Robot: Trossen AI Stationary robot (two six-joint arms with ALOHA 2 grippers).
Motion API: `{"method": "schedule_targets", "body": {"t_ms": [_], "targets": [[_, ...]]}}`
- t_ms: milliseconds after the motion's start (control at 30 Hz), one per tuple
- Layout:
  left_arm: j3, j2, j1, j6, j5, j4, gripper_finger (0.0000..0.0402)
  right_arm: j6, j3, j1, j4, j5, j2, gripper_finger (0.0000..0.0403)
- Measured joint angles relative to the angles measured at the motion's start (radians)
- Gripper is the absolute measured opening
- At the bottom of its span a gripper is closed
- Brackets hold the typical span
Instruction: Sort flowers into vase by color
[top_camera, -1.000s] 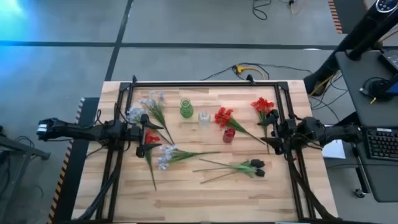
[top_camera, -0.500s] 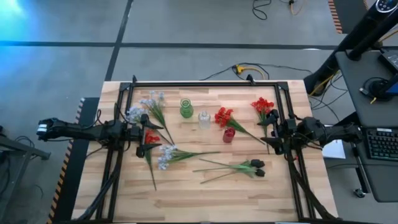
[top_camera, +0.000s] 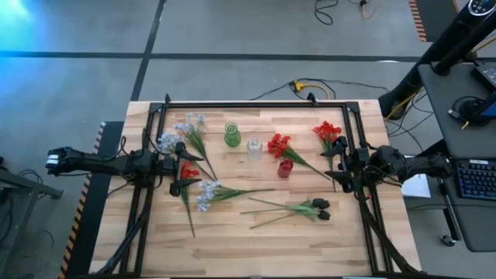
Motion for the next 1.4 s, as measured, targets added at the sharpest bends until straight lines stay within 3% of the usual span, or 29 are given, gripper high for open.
{"method": "schedule_targets", "body": {"t_ms": [1400], "targets": [[0.000, 0.000, 0.000, 0.000, 0.000, 0.000, 0.0327, 0.045, 0.000, 0.000, 0.023, 0.000, 0.000, 0.0299]]}}
